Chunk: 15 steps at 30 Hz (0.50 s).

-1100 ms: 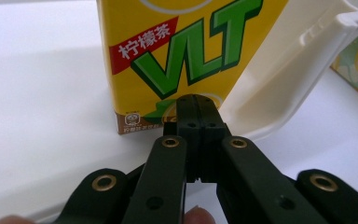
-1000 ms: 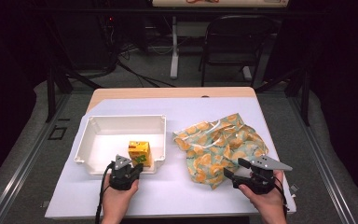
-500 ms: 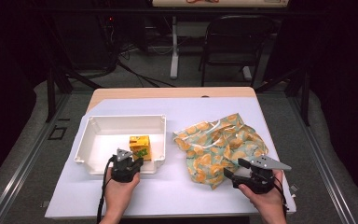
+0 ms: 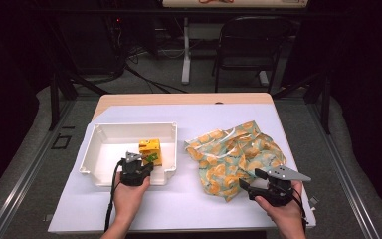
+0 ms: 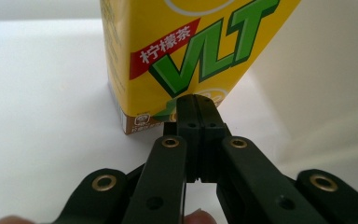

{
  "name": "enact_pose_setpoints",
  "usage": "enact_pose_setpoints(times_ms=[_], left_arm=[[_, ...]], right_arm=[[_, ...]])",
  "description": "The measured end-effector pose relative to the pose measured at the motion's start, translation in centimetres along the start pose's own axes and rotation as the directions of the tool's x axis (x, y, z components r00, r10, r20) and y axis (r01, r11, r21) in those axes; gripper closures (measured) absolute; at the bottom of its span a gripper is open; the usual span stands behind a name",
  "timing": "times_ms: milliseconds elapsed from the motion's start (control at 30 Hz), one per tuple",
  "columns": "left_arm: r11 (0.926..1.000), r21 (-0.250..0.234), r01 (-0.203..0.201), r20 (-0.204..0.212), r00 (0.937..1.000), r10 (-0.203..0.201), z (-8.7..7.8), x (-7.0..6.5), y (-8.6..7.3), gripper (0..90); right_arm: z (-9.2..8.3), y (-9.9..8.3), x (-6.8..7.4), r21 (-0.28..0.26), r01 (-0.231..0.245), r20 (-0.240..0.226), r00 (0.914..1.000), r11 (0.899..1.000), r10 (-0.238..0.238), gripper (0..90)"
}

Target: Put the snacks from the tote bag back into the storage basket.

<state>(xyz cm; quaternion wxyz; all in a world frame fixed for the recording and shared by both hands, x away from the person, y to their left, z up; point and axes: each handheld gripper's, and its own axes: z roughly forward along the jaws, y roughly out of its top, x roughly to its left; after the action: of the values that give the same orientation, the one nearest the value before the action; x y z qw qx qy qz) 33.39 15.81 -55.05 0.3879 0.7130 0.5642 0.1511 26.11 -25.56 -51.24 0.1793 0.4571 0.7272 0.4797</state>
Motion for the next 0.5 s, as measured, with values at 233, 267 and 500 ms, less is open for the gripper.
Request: enact_pose_setpoints(times_ms=[233, 267, 500], left_arm=[[0.9996, -0.027, 0.008, -0.001, 1.0, -0.008, -1.7, 1.0, 0.0, 90.0], [0.9996, -0.024, 0.012, 0.0, 0.9999, -0.012, -2.1, 1.3, -0.1, 90.0], [0.9933, -0.063, 0.097, -0.038, 0.9943, -0.1, -2.7, 3.7, 0.4, 90.0]], right_arm=[[-0.1, 0.0, -0.2, 0.0, 0.005, 0.006, 1.0, 1.0, -0.005, 26.7], [-0.1, 0.0, -0.2, -0.002, 0.002, 0.006, 1.0, 1.0, -0.002, 26.6], [-0.2, 0.1, -0.2, -0.002, 0.004, 0.007, 1.0, 1.0, -0.004, 26.8]])
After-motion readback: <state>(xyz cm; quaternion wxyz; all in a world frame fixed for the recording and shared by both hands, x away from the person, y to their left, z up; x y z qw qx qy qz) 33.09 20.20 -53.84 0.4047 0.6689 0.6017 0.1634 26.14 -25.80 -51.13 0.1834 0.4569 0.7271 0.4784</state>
